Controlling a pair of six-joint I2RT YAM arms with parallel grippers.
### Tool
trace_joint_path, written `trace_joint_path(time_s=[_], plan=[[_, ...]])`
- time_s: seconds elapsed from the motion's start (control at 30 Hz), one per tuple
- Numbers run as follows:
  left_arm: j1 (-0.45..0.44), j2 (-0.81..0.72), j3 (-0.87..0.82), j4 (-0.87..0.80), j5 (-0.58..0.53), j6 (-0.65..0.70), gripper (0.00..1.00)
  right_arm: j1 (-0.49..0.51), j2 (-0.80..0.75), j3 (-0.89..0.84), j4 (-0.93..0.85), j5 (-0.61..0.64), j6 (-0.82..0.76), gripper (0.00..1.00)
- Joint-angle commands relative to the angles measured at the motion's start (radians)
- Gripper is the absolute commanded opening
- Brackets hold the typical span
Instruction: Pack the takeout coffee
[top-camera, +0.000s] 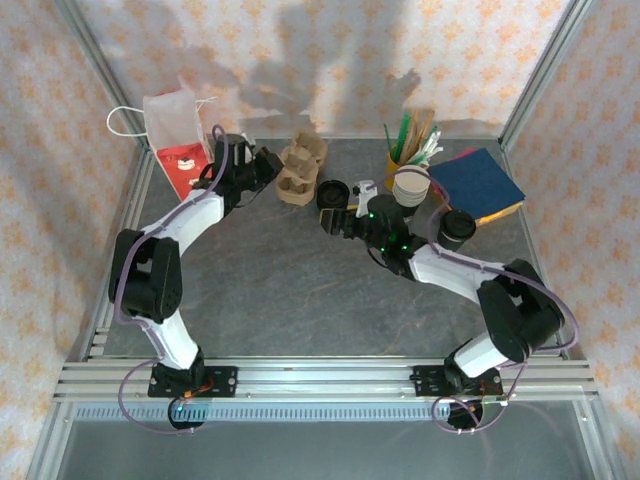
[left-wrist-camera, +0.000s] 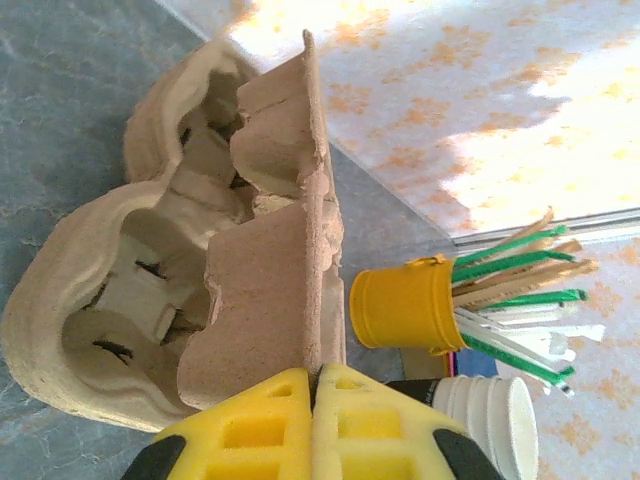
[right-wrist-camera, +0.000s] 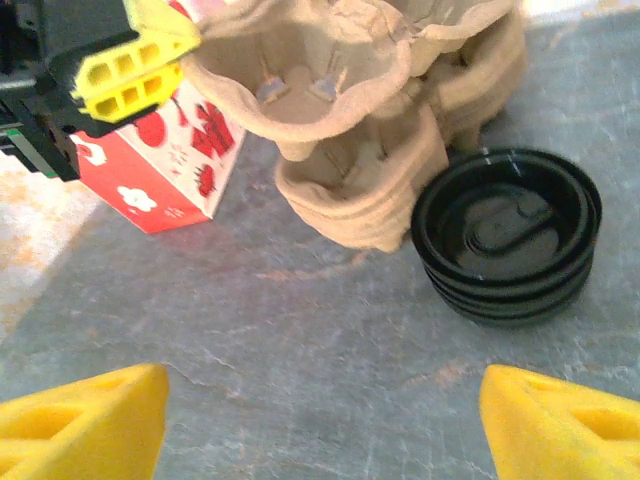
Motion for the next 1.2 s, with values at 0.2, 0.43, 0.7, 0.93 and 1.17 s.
trace_joint_path(time_s=[0.2,0.43,0.7,0.93,1.17], plan=[[0.007,-0.208,-0.013,-0.166,0.035,0.241,0.0,-0.008,-0.071,0.186,-0.21,-0.073,-0.111,0.81],[0.004,-0.368,-0.107,-0.31,0.134,0.396,0.0,-0.008,-0.005,0.426,-0.517,-0.111,-0.225,0.8],[-0.028,-0.51,-0.179,-0.41,0.262,0.467,0.0,-0.003,0.073,0.617,-0.729,-0.135,-0.291,0.8],[-0.029,-0.556,-0.198,-0.427,0.304,0.491,0.0,0.076,0.138,0.683,-0.848,-0.059,-0.324,0.78],[-0.03,-0.559,-0.199,-0.427,0.322,0.507,0.0,0.095,0.139,0.698,-0.858,0.096,-0.302,0.8]])
